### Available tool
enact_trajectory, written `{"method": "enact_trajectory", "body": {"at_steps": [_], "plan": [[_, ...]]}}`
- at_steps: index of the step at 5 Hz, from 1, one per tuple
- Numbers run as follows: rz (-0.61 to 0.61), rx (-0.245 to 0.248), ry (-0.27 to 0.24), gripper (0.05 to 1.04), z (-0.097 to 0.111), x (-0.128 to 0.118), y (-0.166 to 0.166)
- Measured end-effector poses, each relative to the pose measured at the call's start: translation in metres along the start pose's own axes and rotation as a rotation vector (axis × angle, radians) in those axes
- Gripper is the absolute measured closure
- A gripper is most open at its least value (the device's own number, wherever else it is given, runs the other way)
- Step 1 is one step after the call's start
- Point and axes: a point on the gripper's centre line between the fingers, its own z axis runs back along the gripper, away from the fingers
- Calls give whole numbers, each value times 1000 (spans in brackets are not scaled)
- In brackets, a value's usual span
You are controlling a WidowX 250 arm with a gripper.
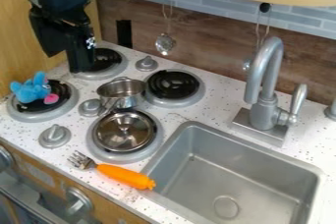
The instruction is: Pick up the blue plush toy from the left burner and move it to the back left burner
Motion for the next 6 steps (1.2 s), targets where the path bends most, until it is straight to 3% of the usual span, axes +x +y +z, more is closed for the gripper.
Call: {"method": "enact_trajectory", "body": {"at_steps": [1, 2, 3, 4, 6], "plan": [[-5, -17, 27, 82, -8, 0, -1], [46, -75, 45, 82, -18, 20, 29], [138, -40, -36, 82, -11, 33, 67], [206, 10, -84, 82, -8, 41, 98], [287, 171, -164, 82, -19, 32, 149]]}}
